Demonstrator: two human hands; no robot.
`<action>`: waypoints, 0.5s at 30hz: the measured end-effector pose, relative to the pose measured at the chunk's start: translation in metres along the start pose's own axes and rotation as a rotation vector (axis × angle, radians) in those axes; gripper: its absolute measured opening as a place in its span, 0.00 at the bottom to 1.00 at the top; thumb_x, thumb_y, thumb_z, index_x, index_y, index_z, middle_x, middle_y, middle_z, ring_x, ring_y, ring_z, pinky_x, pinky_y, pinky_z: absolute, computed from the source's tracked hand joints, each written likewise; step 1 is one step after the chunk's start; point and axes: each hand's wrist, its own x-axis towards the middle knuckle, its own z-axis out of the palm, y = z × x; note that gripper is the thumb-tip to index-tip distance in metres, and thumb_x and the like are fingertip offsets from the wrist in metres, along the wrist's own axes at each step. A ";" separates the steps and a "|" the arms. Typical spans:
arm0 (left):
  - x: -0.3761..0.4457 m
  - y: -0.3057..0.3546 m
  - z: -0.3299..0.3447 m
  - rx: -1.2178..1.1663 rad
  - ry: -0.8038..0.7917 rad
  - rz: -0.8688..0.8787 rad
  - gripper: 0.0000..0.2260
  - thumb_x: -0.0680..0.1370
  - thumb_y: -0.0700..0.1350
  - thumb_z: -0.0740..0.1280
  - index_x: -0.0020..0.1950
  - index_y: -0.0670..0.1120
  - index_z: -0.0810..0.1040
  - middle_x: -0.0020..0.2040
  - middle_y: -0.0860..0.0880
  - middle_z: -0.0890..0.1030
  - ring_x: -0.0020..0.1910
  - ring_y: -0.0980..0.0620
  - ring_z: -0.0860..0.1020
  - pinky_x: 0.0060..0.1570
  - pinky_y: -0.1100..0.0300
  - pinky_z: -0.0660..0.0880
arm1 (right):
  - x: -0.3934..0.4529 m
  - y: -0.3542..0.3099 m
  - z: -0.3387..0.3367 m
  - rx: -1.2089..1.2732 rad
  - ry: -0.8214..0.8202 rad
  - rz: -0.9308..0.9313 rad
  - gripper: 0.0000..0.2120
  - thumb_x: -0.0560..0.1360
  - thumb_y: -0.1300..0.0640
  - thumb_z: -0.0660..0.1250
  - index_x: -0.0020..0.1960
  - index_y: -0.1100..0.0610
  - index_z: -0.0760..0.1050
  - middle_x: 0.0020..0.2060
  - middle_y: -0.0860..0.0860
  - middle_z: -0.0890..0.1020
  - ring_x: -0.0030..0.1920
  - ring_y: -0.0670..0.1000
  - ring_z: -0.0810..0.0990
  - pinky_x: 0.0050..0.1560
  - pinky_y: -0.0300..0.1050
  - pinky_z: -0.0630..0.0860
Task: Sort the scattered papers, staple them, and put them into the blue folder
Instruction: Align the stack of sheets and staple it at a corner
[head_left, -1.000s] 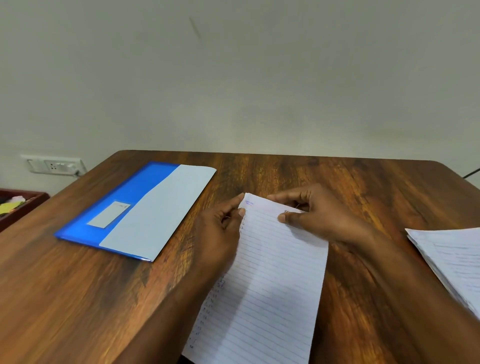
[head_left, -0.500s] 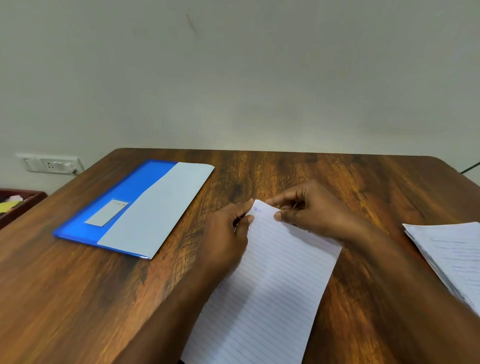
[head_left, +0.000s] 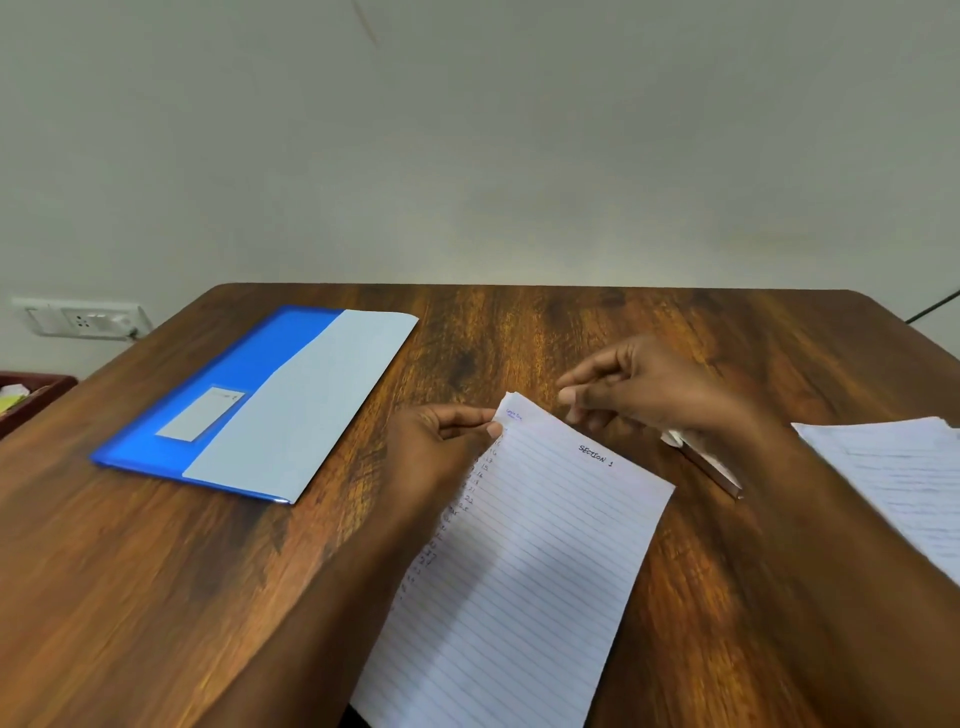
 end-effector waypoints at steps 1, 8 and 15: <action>0.000 0.000 0.000 0.007 -0.006 0.001 0.04 0.79 0.40 0.75 0.53 0.44 0.89 0.47 0.54 0.89 0.44 0.55 0.88 0.39 0.68 0.80 | 0.001 0.003 -0.012 -0.109 0.070 0.010 0.07 0.74 0.52 0.78 0.50 0.52 0.86 0.40 0.49 0.88 0.42 0.48 0.87 0.40 0.44 0.81; -0.001 -0.004 0.010 0.053 -0.048 -0.024 0.05 0.78 0.38 0.76 0.53 0.43 0.88 0.45 0.51 0.89 0.44 0.53 0.88 0.41 0.64 0.84 | -0.002 0.037 -0.070 -0.829 0.106 0.400 0.27 0.59 0.36 0.85 0.42 0.57 0.81 0.36 0.52 0.84 0.36 0.53 0.83 0.33 0.45 0.78; -0.002 -0.007 0.017 0.089 -0.071 -0.015 0.06 0.77 0.38 0.76 0.54 0.43 0.87 0.44 0.50 0.89 0.43 0.53 0.88 0.43 0.61 0.85 | 0.002 0.049 -0.060 -0.647 -0.016 0.527 0.29 0.57 0.46 0.89 0.45 0.60 0.78 0.41 0.57 0.85 0.38 0.57 0.87 0.30 0.44 0.81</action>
